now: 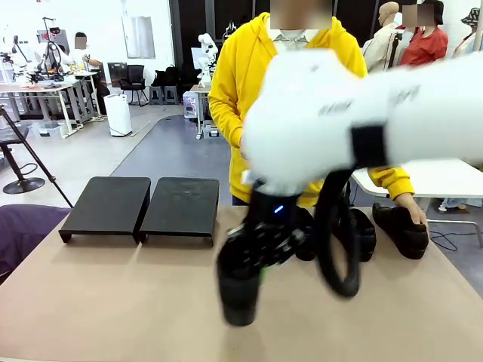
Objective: Organize the shoes by placing them on the stand.
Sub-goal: Pick up one Shoe and place it in the middle of the table.
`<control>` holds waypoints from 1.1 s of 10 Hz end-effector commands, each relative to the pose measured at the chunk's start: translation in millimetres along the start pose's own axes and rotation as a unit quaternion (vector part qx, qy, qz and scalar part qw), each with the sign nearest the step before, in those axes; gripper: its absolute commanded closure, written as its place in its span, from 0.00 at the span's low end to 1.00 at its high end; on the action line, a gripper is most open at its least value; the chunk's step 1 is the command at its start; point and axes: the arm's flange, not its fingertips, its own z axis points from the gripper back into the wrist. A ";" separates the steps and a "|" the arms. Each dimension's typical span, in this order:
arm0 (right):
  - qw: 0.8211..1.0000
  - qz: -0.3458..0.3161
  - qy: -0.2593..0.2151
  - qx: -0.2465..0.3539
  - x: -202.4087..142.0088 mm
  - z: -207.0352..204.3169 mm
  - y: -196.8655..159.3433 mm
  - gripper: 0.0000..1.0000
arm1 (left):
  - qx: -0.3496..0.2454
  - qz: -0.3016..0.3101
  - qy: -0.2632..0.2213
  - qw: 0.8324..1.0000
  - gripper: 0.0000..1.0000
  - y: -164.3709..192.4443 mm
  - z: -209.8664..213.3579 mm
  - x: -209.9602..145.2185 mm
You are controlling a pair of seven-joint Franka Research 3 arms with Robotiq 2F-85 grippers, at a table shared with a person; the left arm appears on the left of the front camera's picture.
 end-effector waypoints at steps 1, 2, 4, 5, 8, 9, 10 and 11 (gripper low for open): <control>0.998 -0.046 -0.040 -0.013 43.1 -33.2 44.7 1.00 | -0.009 -0.004 -0.002 1.000 0.00 0.2 1.7 -0.8; 0.997 -0.061 -0.044 -0.022 63.7 -50.1 63.1 1.00 | -0.009 -0.004 -0.002 1.000 0.00 0.2 1.7 -0.8; 0.995 -0.082 -0.055 -0.030 93.0 -72.8 81.5 1.00 | -0.009 -0.004 -0.002 1.000 0.00 0.2 1.7 -0.8; 0.993 -0.093 -0.061 -0.031 103.9 -82.0 86.8 1.00 | -0.009 -0.004 -0.002 1.000 0.00 0.2 1.7 -0.8; 0.997 -0.073 -0.014 -0.017 111.8 -101.1 95.3 1.00 | -0.009 -0.004 -0.002 1.000 0.00 0.2 1.7 -0.8; 0.998 -0.065 0.005 -0.012 107.6 -100.5 95.0 1.00 | -0.009 -0.004 -0.002 1.000 0.00 0.2 1.7 -0.8; 0.998 -0.060 0.015 -0.013 102.6 -99.1 94.9 1.00 | -0.009 -0.004 -0.002 1.000 0.00 0.2 1.7 -0.8; 0.998 -0.048 0.030 -0.003 97.9 -96.4 94.2 1.00 | -0.009 -0.004 -0.002 1.000 0.00 0.2 1.7 -0.8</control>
